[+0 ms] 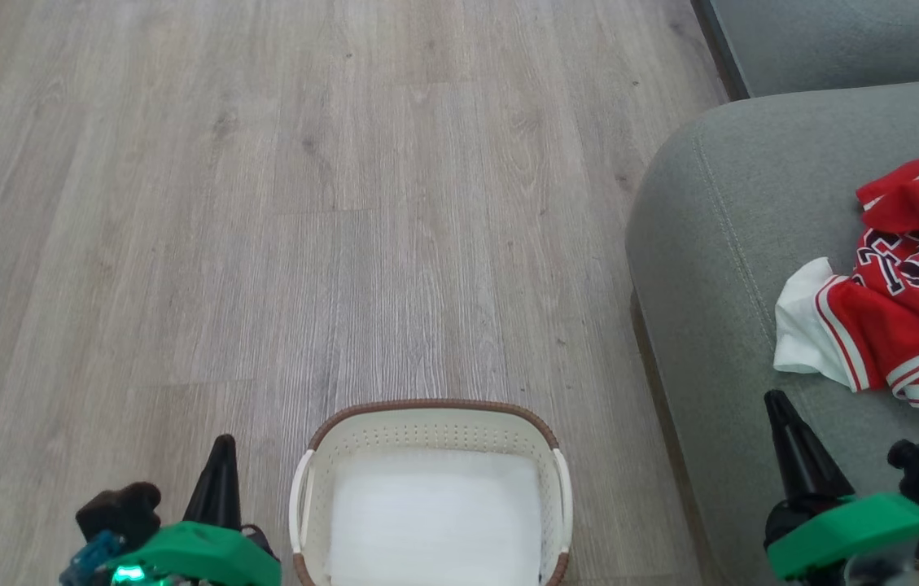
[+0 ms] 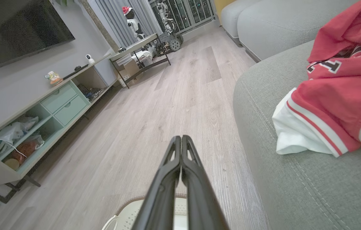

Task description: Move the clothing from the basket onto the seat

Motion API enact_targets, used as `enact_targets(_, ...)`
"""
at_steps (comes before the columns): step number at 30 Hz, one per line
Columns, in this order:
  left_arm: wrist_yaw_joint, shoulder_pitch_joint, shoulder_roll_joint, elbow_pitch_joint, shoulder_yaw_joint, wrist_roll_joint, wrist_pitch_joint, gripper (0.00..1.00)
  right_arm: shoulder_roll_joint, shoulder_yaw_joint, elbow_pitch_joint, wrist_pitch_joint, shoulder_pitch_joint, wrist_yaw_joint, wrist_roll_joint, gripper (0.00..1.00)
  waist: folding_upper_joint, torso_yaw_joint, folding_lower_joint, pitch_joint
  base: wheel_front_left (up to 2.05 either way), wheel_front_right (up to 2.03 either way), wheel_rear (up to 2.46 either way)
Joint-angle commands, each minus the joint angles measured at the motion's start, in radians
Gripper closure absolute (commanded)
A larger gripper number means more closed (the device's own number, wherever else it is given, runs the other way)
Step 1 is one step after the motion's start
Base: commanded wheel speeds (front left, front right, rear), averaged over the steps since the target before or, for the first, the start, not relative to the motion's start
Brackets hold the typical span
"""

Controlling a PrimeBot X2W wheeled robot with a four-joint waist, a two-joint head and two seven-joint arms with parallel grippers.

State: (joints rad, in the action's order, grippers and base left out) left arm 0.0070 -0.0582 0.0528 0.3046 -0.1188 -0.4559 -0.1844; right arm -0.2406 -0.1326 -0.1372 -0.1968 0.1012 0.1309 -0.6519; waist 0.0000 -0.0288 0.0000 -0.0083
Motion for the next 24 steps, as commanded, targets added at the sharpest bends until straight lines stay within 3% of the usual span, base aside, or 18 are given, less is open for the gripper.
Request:
enact_targets(1,-0.01,0.055,0.0,-0.034,0.018,-0.028,0.006,1.0,-0.003,0.014,0.026,0.005,-0.052,0.0,-0.027,1.0,0.0,0.0,0.0,0.0,0.0,0.0,0.0)
enact_targets(24,-0.039,0.08,0.0,-0.04,0.066,-0.283,0.072,1.0,0.034,0.057,-0.004,0.066,-0.086,0.0,-0.245,1.0,0.0,0.007,0.0,0.003,0.0,0.0,0.0)
